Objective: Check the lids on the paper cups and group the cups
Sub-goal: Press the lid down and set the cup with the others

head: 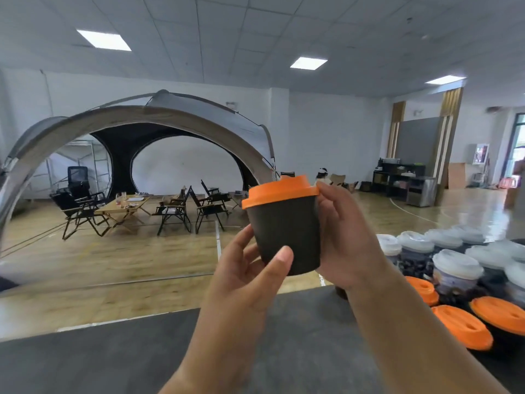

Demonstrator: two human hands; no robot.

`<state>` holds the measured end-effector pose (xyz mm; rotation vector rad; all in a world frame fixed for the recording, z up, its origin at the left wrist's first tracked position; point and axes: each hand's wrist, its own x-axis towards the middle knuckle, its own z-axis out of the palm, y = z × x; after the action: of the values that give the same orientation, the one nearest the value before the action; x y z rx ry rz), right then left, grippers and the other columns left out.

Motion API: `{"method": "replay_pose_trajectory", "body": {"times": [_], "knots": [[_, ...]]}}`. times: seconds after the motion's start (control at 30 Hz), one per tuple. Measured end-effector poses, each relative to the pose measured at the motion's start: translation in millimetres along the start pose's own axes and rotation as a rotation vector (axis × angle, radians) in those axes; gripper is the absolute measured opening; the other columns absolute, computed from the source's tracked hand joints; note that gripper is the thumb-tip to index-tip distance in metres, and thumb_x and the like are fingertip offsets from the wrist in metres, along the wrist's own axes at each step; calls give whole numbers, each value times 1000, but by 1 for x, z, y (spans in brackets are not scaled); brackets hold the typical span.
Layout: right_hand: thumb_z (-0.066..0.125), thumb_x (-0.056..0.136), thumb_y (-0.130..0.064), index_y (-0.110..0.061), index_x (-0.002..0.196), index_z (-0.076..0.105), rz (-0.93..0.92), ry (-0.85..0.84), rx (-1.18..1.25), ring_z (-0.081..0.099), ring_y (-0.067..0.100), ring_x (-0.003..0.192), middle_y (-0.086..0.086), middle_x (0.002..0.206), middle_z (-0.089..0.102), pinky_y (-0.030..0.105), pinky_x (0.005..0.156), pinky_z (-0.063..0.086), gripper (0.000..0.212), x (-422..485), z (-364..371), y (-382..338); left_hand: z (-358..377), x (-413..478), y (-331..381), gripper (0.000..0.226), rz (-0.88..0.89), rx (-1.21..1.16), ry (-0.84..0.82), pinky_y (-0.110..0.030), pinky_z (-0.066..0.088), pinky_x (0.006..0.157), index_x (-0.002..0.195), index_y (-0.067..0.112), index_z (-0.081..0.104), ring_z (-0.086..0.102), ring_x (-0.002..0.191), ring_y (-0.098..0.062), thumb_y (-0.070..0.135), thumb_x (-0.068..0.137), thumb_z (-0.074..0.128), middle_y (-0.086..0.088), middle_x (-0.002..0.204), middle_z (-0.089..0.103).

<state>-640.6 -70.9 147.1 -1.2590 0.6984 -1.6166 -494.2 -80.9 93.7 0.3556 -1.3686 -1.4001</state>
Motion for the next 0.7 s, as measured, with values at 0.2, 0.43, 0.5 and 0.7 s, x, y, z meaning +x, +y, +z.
{"method": "replay_pose_trajectory", "body": {"times": [0.2,0.43,0.5,0.7], "knots": [[55,89,-46,-23,110,71,43,201,-277,64,20,113,3,114,71,43,97,49,36,-42,-77,3,32,10,-68,63,-11,270,-76,-24,55,81,125,44,48,66,104,-7,34,72,82,15,116,68],[51,99,-34,-28,127,60,323,640,-454,63,14,113,-8,119,68,42,103,47,31,-97,-192,91,58,24,-198,68,-230,606,-265,-16,47,93,113,53,40,56,101,15,14,75,80,24,119,57],[52,98,-36,-29,123,62,359,700,-392,59,12,117,-9,122,67,43,108,42,29,-99,-206,108,65,32,-222,67,-287,662,-294,-11,42,91,117,49,39,54,106,14,14,76,79,26,119,55],[53,70,-67,-38,120,66,304,779,-296,55,9,124,-15,128,64,44,113,37,59,-101,-238,127,94,60,-264,84,-332,794,-317,-20,37,95,142,25,34,51,125,-11,25,72,81,10,131,57]]}}
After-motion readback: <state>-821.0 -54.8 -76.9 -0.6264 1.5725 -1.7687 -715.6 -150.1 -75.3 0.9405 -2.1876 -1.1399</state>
